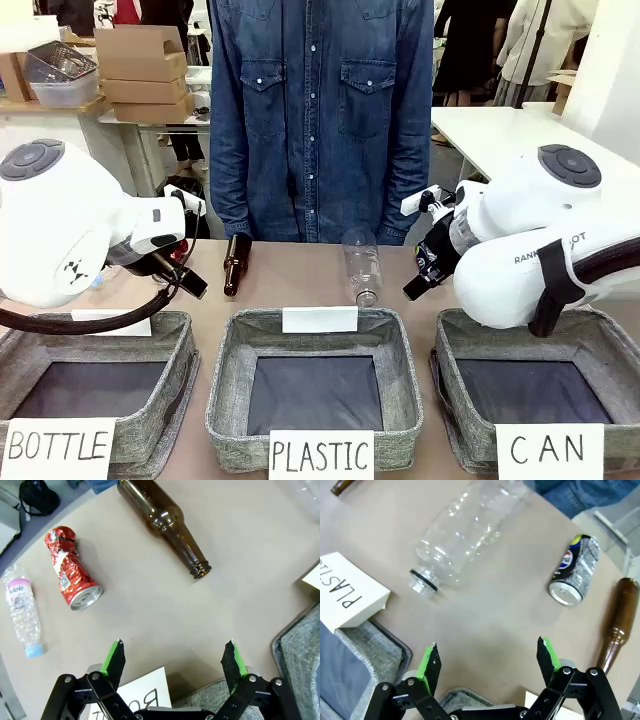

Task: Sort the can waste into the basket.
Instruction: Pick up the can waste from the table and place it in the right Fabric basket.

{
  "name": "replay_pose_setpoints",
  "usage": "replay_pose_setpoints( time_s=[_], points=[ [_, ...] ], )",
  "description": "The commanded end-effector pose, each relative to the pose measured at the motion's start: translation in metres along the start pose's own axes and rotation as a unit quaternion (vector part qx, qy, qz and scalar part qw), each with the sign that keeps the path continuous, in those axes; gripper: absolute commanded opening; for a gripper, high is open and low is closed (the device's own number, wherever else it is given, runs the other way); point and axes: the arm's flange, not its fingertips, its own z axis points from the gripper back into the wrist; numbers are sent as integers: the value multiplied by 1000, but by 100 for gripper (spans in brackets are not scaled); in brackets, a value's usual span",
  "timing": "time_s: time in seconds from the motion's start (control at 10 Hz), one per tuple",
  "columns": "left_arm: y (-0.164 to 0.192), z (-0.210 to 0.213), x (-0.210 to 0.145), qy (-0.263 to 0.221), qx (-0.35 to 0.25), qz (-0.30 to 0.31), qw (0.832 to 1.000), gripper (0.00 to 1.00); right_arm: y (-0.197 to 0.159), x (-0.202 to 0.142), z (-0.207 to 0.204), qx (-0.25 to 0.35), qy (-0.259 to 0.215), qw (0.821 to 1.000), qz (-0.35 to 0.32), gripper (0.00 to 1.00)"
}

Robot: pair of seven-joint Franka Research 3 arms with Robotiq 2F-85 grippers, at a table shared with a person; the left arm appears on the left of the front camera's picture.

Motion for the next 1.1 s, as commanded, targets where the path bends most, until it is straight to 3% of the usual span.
replay_pose_setpoints(
  time_s=[0.0, 0.9, 1.0],
  points=[
    [0, 0, 0, 0, 0, 0, 1000, 100, 0, 0, 0, 0, 0, 1000, 0, 100],
    [0, 0, 0, 0, 0, 0, 1000, 100, 0, 0, 0, 0, 0, 1000, 0, 100],
    [0, 0, 0, 0, 0, 0, 1000, 100, -7, 8, 21, 39, -7, 999, -1, 100]
  ],
)
